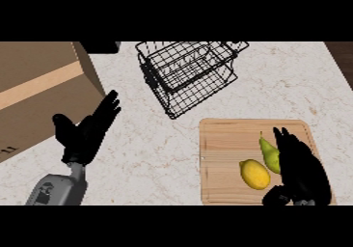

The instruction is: Pick the pear from the cutting board and place it in the tiered basket

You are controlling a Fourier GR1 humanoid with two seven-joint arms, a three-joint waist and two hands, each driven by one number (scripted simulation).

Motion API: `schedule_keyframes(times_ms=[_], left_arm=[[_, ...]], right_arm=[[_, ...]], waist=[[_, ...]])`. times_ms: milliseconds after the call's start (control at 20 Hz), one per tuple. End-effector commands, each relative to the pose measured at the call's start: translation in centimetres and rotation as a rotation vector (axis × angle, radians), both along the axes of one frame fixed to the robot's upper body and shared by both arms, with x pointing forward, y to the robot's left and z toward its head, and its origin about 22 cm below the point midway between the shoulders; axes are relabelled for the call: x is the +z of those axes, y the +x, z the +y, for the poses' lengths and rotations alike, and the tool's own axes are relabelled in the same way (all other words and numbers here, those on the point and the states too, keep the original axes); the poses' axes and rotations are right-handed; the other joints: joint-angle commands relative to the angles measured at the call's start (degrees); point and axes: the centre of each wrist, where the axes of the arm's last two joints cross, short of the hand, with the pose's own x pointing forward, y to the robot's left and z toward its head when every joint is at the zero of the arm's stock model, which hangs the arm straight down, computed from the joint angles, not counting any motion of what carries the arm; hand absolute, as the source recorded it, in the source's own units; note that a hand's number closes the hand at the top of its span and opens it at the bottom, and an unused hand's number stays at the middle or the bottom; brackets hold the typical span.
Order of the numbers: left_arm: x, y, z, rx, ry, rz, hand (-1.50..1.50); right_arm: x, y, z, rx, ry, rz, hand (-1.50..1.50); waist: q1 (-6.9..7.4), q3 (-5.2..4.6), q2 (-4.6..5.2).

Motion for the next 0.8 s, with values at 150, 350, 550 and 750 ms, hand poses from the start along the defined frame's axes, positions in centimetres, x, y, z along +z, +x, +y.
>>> schedule_keyframes(times_ms=[150,350,550,750], left_arm=[[0.8,-0.1,0.1,-0.016,-0.004,0.01,0.0],[0.9,0.4,1.0,0.002,0.001,-0.005,0.0],[1.0,-1.7,0.7,0.004,-0.004,0.019,0.0],[0.7,1.0,1.0,-0.011,-0.006,0.01,0.0]], right_arm=[[-1.1,1.2,-1.4,-0.037,-0.017,-0.011,-1.5],[-3.3,2.9,-1.6,-0.048,-0.004,-0.024,-1.5],[-4.2,1.2,-1.8,-0.059,0.028,-0.032,-1.5],[-4.3,2.2,-2.4,-0.063,0.026,-0.032,-1.5]], waist=[[0.14,0.01,0.01],[0.26,0.01,0.05],[0.3,0.02,-0.02],[0.1,0.0,0.03]])
